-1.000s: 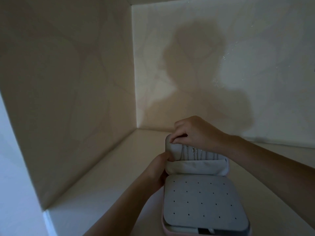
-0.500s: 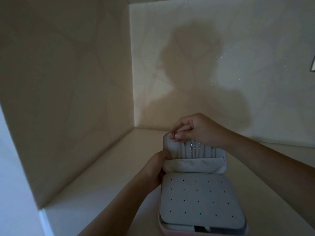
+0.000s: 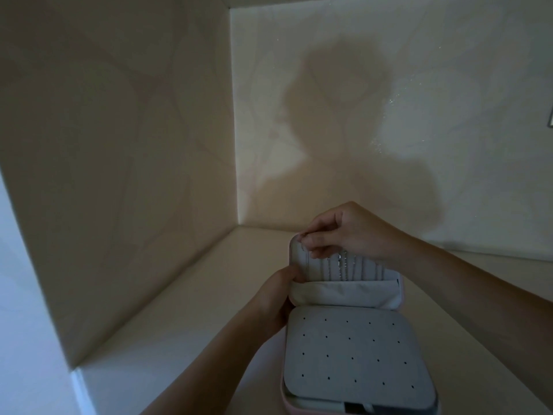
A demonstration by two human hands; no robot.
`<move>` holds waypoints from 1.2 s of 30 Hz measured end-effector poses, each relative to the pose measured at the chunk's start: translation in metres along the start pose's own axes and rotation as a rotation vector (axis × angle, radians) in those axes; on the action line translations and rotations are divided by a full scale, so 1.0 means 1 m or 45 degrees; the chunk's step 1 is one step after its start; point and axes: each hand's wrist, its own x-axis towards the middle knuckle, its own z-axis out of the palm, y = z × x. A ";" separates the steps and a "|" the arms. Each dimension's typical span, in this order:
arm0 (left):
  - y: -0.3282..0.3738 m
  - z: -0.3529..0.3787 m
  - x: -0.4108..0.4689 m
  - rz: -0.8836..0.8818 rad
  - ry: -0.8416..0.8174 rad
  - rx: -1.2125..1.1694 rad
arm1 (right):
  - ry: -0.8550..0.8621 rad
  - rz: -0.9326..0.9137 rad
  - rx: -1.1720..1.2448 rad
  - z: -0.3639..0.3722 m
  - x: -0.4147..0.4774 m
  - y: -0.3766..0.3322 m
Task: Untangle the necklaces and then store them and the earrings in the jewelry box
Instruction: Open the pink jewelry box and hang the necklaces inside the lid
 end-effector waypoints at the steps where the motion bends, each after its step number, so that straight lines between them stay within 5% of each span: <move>1: -0.001 -0.001 0.001 -0.018 0.026 -0.012 | -0.005 0.017 0.035 0.000 0.000 0.000; 17: -0.003 -0.002 0.004 0.003 -0.020 -0.017 | -0.132 0.085 0.186 -0.003 -0.002 -0.001; 36: -0.008 -0.007 0.011 -0.080 -0.067 -0.049 | 0.046 -0.294 -0.746 0.000 0.014 -0.011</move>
